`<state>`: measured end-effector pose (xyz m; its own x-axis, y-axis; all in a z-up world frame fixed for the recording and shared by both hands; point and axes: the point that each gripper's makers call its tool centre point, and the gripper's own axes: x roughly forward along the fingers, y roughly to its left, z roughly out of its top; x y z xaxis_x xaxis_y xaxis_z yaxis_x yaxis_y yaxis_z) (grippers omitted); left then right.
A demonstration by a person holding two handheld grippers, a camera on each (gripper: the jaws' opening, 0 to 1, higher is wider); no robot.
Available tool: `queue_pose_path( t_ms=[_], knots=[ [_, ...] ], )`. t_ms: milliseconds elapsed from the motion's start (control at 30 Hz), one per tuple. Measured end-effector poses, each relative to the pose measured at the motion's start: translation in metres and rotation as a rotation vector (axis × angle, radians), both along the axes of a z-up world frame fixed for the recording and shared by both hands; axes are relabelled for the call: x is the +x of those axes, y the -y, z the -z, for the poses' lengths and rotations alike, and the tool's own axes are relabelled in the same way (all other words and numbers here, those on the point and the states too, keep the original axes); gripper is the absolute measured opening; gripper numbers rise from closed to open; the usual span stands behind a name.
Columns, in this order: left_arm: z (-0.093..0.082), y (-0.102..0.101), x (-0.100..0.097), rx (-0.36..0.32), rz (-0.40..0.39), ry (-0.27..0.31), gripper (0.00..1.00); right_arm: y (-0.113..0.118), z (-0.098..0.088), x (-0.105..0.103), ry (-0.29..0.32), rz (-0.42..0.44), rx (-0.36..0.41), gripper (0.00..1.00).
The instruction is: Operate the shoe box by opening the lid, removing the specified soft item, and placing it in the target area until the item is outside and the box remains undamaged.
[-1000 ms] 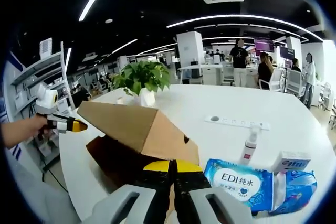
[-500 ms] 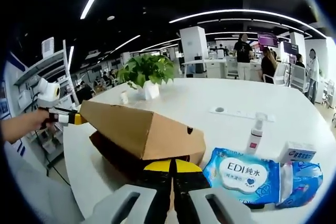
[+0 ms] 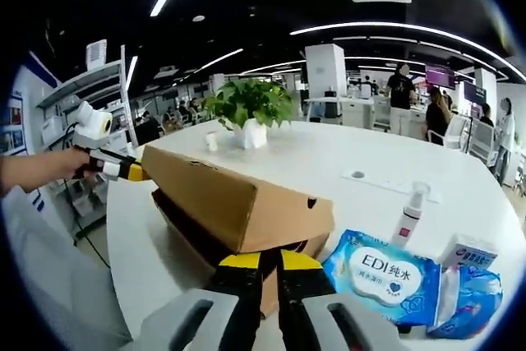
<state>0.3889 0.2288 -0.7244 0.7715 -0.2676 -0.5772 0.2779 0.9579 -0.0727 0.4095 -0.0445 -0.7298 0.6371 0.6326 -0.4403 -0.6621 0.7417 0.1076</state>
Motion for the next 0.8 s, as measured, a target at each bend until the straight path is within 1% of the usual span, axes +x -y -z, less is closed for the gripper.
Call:
queue_pose_path(
  t_ms=[100, 167, 267, 400, 567, 800],
  knots=[
    [0.002, 0.000, -0.002, 0.006, 0.007, -0.001, 0.15, -0.002, 0.000, -0.004, 0.029, -0.042, -0.024, 0.06],
    [0.003, 0.000, -0.003, 0.018, 0.012, 0.004, 0.16, -0.003, 0.001, -0.006, 0.031, -0.056, -0.032, 0.07],
    [0.004, 0.000, -0.004, 0.015, 0.014, 0.003, 0.18, -0.003, 0.002, -0.007, 0.040, -0.070, -0.038, 0.10],
    [0.008, 0.001, -0.006, 0.030, 0.029, -0.009, 0.19, -0.004, 0.005, -0.010, 0.036, -0.082, -0.040, 0.16],
    [0.013, 0.003, -0.011, 0.045, 0.053, -0.014, 0.22, -0.006, 0.009, -0.014, 0.035, -0.106, -0.043, 0.18],
    [0.019, 0.004, -0.015, 0.061, 0.064, -0.026, 0.23, -0.007, 0.016, -0.018, 0.035, -0.125, -0.064, 0.20]
  ],
)
